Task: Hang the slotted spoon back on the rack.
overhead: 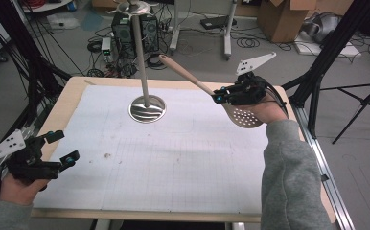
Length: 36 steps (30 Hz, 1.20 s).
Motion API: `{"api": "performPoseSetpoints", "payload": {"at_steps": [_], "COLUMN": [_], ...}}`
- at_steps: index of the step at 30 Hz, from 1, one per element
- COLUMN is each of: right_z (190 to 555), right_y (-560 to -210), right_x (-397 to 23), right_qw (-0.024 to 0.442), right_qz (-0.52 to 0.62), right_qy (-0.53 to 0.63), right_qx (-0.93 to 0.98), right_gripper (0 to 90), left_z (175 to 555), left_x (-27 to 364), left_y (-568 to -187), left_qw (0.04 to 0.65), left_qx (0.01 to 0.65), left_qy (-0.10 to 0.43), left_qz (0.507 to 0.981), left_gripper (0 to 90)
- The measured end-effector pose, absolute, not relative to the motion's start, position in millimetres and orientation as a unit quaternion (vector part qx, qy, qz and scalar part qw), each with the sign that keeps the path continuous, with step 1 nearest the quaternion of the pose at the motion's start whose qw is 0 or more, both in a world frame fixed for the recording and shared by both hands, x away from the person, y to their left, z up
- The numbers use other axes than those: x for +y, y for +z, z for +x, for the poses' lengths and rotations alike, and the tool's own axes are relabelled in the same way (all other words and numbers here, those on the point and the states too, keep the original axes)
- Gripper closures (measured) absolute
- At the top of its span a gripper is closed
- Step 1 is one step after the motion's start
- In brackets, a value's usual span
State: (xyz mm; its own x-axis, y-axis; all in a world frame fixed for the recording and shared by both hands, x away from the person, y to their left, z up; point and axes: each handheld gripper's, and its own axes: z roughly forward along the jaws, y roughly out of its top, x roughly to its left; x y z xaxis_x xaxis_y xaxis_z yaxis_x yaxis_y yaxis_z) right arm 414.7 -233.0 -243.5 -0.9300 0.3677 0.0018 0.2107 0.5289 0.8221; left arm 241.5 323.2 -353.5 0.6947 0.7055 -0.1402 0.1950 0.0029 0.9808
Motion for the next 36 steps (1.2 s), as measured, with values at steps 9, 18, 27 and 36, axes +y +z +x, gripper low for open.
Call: {"api": "performPoseSetpoints", "payload": {"at_steps": [9,18,27,36], "right_z": [425,429,432,438], "right_y": [-221,-203,-187,-183], "right_x": [-226,-222,-219,-215], "right_qw": [0.103,0.108,0.115,0.128], "right_qz": [0.171,0.167,0.177,0.187], "right_qy": [0.467,0.475,0.484,0.490], "right_qx": [0.862,0.857,0.849,0.842], "right_gripper": [78.0,78.0,78.0,77.9], "left_z": [239,235,232,232], "left_x": [332,337,341,344], "left_y": [-355,-355,-355,-356], "left_qw": [0.627,0.627,0.627,0.628], "left_qx": [0.344,0.347,0.352,0.355], "left_qy": [0.205,0.208,0.208,0.208], "left_qz": [0.668,0.666,0.663,0.660], "left_gripper": [2.2,2.2,2.2,2.2]}}
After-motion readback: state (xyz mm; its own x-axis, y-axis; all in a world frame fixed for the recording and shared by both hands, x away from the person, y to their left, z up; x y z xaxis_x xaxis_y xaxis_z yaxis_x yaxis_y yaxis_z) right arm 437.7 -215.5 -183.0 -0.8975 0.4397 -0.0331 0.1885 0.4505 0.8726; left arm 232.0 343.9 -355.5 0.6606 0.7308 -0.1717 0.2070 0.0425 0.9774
